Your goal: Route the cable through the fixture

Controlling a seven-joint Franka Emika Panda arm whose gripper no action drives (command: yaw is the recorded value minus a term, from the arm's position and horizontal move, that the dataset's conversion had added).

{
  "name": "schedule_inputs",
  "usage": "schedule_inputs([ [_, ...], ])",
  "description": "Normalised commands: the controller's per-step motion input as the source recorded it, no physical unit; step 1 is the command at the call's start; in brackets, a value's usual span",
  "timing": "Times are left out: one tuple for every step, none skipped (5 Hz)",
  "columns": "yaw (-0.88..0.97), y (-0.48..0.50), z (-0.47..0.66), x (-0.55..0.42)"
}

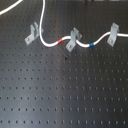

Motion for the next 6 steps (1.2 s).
schedule_inputs([
  [0.00,0.055,0.03,0.065],
  [-0.17,-0.115,0.24,-0.177],
  [-0.29,0.125,0.41,-0.223],
  [-0.28,0.217,0.45,-0.260],
  [-0.26,0.219,0.39,-0.249],
  [-0.27,0.178,0.32,-0.225],
])
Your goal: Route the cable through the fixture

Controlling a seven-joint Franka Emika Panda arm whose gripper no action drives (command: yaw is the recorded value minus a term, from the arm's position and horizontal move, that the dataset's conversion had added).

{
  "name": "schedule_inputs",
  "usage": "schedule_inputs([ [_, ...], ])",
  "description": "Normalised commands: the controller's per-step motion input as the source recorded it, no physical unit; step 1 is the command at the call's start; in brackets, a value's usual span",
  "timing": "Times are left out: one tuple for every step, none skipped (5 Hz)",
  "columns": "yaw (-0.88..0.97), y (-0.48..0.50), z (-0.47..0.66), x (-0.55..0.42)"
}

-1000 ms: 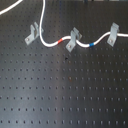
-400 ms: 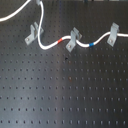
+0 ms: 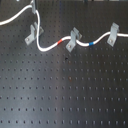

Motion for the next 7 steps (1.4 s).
schedule_inputs([
  [-0.19,0.212,0.28,-0.089],
  [-0.21,0.242,0.27,-0.093],
  [-0.20,0.282,0.32,-0.069],
  [-0.16,0.266,0.30,-0.067],
  [-0.13,0.217,0.27,-0.078],
  [-0.11,0.139,0.27,-0.144],
  [-0.11,0.072,0.21,-0.174],
])
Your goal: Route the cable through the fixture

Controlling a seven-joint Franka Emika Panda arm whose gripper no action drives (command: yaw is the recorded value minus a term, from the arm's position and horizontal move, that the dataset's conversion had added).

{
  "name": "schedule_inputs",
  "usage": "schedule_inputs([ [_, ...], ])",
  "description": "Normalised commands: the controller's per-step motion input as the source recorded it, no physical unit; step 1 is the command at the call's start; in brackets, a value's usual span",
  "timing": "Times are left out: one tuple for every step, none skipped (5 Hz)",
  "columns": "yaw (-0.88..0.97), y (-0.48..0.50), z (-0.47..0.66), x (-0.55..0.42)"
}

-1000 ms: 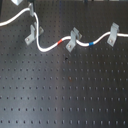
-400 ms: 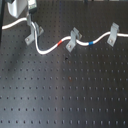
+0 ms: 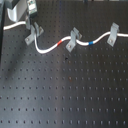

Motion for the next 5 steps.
schedule_inputs([
  [-0.06,-0.006,0.13,-0.214],
  [0.00,-0.034,0.08,-0.235],
  [0.00,-0.030,0.06,-0.227],
  [0.00,-0.061,0.07,-0.233],
  [0.00,-0.036,0.06,-0.219],
])
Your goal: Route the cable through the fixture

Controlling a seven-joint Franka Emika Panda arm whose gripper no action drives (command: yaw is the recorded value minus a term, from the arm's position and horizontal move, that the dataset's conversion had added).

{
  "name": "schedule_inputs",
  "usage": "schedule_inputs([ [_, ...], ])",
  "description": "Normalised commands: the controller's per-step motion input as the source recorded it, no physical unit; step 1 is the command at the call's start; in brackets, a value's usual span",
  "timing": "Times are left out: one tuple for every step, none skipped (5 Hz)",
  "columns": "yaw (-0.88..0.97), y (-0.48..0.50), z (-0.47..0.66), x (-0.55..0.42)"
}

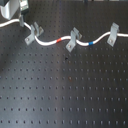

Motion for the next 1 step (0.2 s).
schedule_inputs([
  [0.08,0.035,-0.12,-0.023],
])
